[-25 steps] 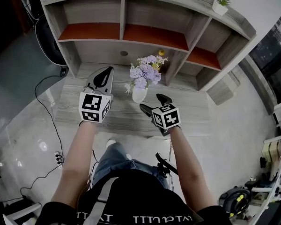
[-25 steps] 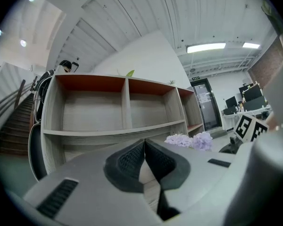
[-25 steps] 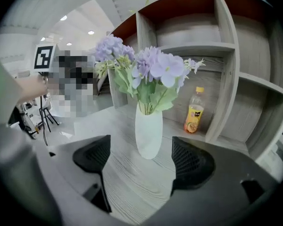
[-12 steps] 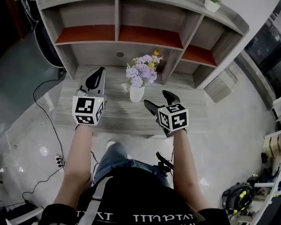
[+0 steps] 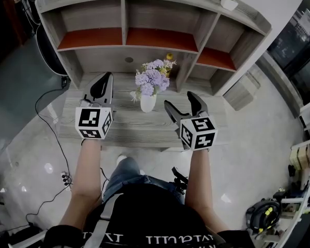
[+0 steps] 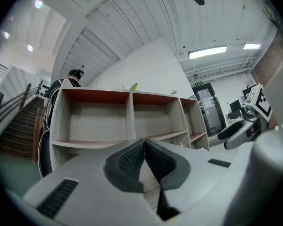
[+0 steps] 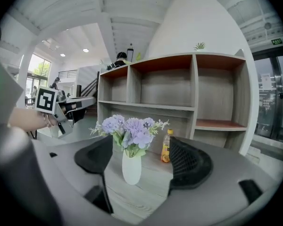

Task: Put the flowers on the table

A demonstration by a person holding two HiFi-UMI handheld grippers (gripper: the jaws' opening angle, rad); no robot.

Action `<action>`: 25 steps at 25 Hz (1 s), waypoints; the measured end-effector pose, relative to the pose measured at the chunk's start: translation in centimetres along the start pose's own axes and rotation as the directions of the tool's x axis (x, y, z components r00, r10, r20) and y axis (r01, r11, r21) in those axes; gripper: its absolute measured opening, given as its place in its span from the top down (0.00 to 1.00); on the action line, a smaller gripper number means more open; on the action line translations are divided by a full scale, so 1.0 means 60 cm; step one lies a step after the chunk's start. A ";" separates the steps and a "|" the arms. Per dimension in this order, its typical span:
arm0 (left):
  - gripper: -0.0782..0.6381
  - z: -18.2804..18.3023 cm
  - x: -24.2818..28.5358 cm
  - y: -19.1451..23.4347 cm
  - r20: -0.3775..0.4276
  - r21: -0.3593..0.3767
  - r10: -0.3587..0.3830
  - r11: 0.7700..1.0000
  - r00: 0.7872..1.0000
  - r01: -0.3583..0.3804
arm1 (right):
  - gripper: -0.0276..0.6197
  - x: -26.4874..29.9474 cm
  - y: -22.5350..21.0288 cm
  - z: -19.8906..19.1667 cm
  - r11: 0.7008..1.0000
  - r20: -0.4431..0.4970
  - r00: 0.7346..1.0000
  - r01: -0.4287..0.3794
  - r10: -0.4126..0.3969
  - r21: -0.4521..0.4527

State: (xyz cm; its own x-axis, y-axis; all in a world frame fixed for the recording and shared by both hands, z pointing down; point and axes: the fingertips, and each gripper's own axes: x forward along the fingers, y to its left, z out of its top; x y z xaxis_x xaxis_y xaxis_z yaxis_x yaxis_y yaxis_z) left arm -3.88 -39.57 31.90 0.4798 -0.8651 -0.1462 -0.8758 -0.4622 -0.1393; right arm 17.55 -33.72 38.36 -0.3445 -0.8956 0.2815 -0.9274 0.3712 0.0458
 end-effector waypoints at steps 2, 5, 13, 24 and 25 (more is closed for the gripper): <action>0.87 0.008 0.001 -0.006 0.006 0.017 -0.008 1.000 1.000 0.008 | 0.48 -0.008 -0.009 0.010 0.999 0.031 0.999 0.034 -0.034 0.012; 0.87 0.019 0.004 -0.014 0.016 0.041 -0.024 0.999 1.000 0.024 | 0.64 -0.024 -0.021 0.029 0.996 0.071 0.994 0.083 -0.084 0.017; 0.87 0.036 0.007 -0.022 0.047 0.031 -0.027 0.999 0.999 0.026 | 0.92 -0.060 -0.031 0.078 0.990 0.176 0.975 0.139 -0.138 0.009; 0.87 0.054 -0.003 -0.034 0.073 0.048 -0.047 0.998 0.996 0.043 | 0.94 -0.117 -0.030 0.131 0.972 0.347 0.918 0.226 -0.190 -0.065; 0.87 0.054 -0.004 -0.034 0.074 0.049 -0.046 0.998 0.996 0.043 | 0.94 -0.121 -0.030 0.134 0.970 0.356 0.914 0.231 -0.193 -0.068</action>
State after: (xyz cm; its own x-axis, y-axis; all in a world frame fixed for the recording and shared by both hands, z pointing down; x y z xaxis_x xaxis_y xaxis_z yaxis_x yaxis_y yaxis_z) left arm -2.01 -37.80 29.02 0.5223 -0.8261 -0.2117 -0.8509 -0.4885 -0.1931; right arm 20.56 -29.87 28.55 -0.1877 -0.9779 -0.0925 -0.9699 0.1696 0.1749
